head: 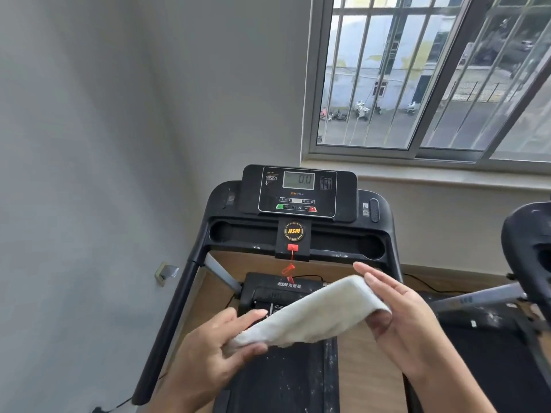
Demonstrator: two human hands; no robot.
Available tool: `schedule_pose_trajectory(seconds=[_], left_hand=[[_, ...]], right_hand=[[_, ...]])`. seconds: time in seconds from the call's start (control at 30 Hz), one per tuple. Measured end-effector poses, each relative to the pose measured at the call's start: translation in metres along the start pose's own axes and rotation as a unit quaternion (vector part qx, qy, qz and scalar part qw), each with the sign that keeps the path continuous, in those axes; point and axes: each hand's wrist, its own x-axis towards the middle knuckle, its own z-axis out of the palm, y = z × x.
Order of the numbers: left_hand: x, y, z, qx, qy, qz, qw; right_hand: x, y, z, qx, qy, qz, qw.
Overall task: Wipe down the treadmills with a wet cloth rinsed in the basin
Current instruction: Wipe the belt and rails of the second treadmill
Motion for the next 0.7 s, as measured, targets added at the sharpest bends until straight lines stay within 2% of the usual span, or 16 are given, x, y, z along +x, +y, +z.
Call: schedule_pose_trajectory(seconds=[0.1,0.17,0.2,0.23,0.3,0.33,0.37,0.4,0.43,0.5,0.53,0.57,0.63,0.7], left_hand=[[0.010,0.024,0.024,-0.050,0.014,-0.022,0.998],[0.017,0.044,0.030,-0.162,0.014,-0.082,0.983],[0.022,0.055,0.027,-0.245,0.005,-0.139,0.959],[0.025,0.061,0.025,-0.358,-0.014,-0.196,0.913],[0.023,0.067,0.030,-0.575,-0.069,-0.260,0.772],[0.019,0.068,0.033,-0.638,-0.114,-0.266,0.714],[0.016,0.066,0.040,-0.662,-0.154,-0.273,0.681],[0.014,0.058,0.049,-0.656,-0.176,-0.275,0.680],[0.012,0.055,0.057,-0.640,-0.180,-0.286,0.690],[0.009,0.052,0.078,-0.601,-0.192,-0.319,0.707],[0.007,0.047,0.089,-0.570,-0.182,-0.332,0.729],[0.004,0.045,0.097,-0.546,-0.172,-0.336,0.748],[0.000,0.045,0.098,-0.523,-0.171,-0.334,0.765],[0.001,0.040,0.093,-0.524,-0.164,-0.355,0.757]], right_hand=[[0.006,-0.014,0.003,0.066,-0.040,0.019,0.997],[0.007,-0.025,0.002,0.098,-0.063,0.026,0.993],[0.008,-0.032,0.003,0.112,-0.074,0.025,0.991],[0.009,-0.038,0.001,0.124,-0.081,0.016,0.989],[0.015,-0.042,-0.003,0.102,-0.092,-0.031,0.990],[0.021,-0.034,-0.010,0.048,-0.059,-0.062,0.995],[0.027,-0.022,-0.017,-0.044,-0.007,-0.084,0.995],[0.030,-0.005,-0.024,-0.149,0.049,-0.088,0.984],[0.032,0.018,-0.031,-0.204,0.062,-0.056,0.975],[0.023,0.066,-0.039,-0.138,-0.010,0.133,0.981],[0.017,0.088,-0.042,-0.088,-0.036,0.212,0.973],[0.012,0.105,-0.045,-0.050,-0.038,0.250,0.966],[0.009,0.122,-0.048,-0.051,-0.017,0.251,0.967],[0.009,0.124,-0.048,-0.106,-0.001,0.183,0.977]])
